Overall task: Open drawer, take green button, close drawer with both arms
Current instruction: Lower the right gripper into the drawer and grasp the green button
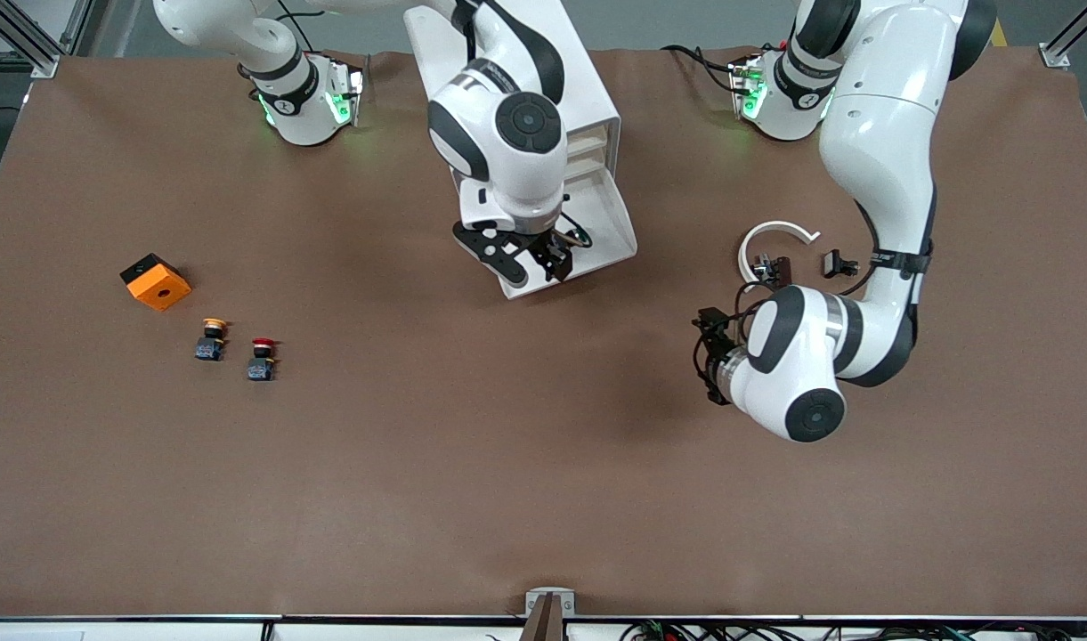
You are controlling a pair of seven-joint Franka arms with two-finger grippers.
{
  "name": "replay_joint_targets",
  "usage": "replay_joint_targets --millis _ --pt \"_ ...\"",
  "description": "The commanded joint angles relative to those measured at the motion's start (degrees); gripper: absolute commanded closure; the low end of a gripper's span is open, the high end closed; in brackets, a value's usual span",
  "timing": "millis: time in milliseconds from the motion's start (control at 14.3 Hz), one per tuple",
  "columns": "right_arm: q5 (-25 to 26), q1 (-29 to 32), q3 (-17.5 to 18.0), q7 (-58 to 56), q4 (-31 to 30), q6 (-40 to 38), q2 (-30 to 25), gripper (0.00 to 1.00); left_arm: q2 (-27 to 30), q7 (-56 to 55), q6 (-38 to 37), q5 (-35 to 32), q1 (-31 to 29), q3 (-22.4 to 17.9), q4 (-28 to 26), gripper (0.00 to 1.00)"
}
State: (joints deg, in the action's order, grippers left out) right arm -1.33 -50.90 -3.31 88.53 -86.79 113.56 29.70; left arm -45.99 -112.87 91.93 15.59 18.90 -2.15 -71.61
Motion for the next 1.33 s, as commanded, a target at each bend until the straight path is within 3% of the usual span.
replay_joint_targets --millis 0,490,630,1259 --pt "-1.21 -1.65 -0.56 3.58 0.13 3.15 2.55 0.00 2.56 5.35 -0.70 -2.57 0.62 -3.20 -0.11 0.00" --pt "-7.19 -1.04 -0.47 3.76 -2.50 3.33 3.61 0.00 6.88 23.10 -0.34 -13.03 0.09 -3.65 -0.29 0.00" --pt "-11.13 -0.95 -0.56 3.85 -3.47 3.33 3.52 0.00 7.67 35.37 -0.34 -13.83 -0.09 -3.65 -0.55 0.00" --pt "-11.77 -3.06 -0.56 3.85 -3.91 5.00 5.36 0.00 15.74 70.55 -0.61 -13.92 -3.08 -3.74 -4.50 0.00"
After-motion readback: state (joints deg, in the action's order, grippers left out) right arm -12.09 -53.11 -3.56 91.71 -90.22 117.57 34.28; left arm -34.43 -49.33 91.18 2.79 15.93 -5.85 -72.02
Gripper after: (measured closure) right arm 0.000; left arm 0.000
